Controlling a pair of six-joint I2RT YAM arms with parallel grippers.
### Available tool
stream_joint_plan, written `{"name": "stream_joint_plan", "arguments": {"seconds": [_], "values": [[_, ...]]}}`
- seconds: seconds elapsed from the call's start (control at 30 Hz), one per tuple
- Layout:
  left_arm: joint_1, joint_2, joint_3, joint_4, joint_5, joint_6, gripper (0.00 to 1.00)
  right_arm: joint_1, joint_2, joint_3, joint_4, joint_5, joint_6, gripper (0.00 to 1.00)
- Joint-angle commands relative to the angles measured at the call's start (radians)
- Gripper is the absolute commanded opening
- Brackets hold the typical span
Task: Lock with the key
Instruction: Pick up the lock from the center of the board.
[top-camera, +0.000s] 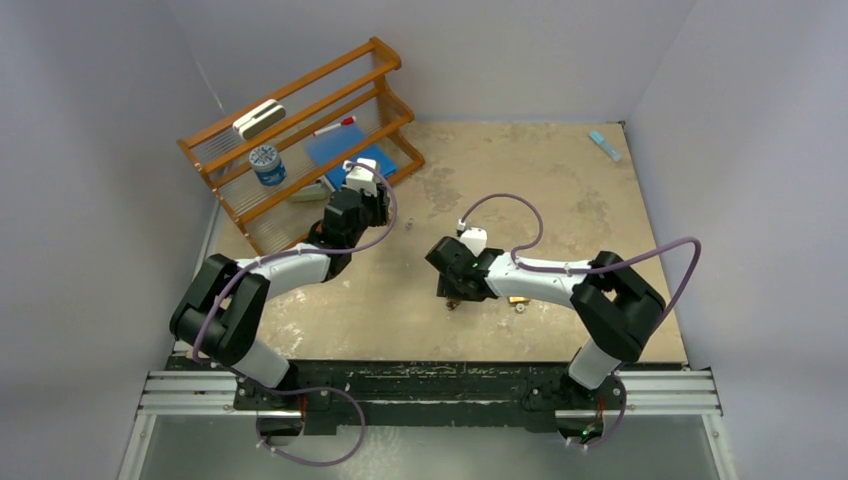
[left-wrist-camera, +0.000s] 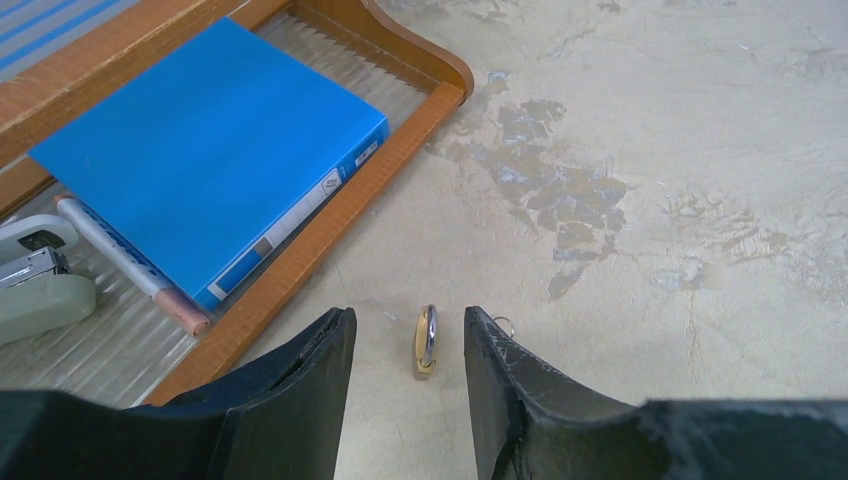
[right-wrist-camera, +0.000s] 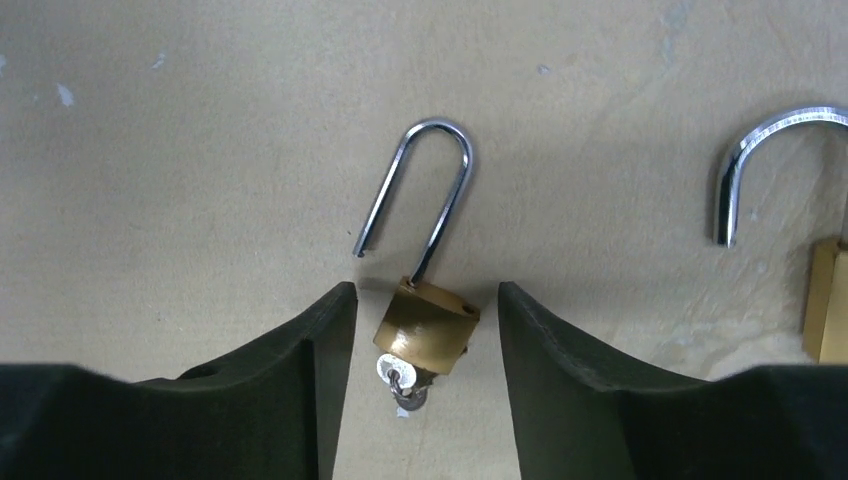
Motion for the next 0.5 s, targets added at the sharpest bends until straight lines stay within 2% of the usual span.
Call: {"name": "stream_joint_plan", "arguments": {"seconds": [0.0, 0.13, 0.33, 0.47], "values": [[-0.004, -0.033, -0.003, 0.029, -0.005, -0.018, 0.44, 0.012, -0.012, 0.027, -0.157, 0.055, 0.134, 0.61], [-0.005, -0.032, -0.003, 0.031, 0.005, -0.021, 0.44, 0.011, 0.003, 0.06, -0.235, 0.047, 0.19, 0.6], [-0.005, -0.038, -0.003, 0.026, 0.007, -0.019, 0.44, 0.012, 0.022, 0.073, -0.232, 0.0, 0.243, 0.58], [-0.005, -0.041, -0.004, 0.022, 0.006, -0.014, 0.44, 0.012, 0.062, 0.116, -0.258, -0.007, 0.263, 0.53]]}}
